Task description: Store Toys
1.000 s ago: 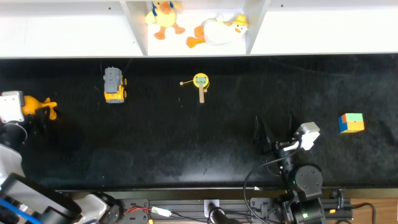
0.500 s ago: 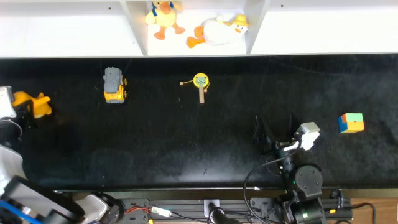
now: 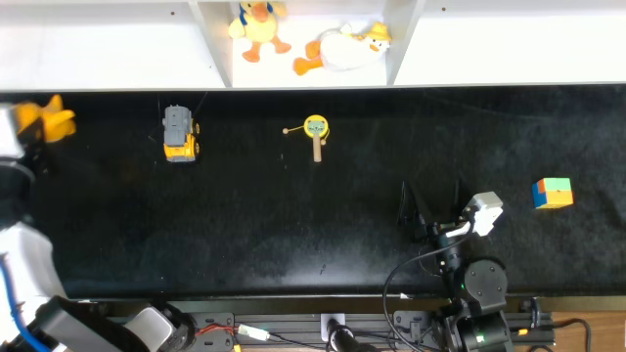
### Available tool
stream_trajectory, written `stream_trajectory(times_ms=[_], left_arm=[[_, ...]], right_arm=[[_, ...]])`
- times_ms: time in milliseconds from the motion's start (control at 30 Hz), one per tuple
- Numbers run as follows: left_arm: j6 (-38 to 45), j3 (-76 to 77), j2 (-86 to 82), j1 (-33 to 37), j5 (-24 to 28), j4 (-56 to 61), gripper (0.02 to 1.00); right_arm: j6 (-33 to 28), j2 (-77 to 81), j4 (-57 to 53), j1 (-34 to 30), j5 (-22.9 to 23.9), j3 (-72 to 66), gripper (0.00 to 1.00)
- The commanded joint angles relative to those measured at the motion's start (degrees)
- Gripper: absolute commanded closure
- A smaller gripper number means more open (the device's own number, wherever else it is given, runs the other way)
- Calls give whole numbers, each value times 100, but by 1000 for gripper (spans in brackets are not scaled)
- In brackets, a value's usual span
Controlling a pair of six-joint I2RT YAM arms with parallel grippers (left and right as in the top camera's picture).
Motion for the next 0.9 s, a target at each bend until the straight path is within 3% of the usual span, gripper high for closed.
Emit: stream_trajectory(times_ms=[33, 467, 633, 900], left_arm=[[-120, 387, -37, -719, -1130, 33, 985], [-341, 1862, 1360, -1246, -1246, -142, 985], [-433, 2404, 1908, -1384, -879, -140, 982], [-704, 2704, 2341, -1416, -929, -46, 985]], right_arm=[[-22, -42, 28, 31, -37, -79, 3], [-22, -42, 28, 31, -37, -79, 5], [-22, -42, 28, 31, -37, -79, 3], [-22, -42, 28, 31, -37, -79, 5]])
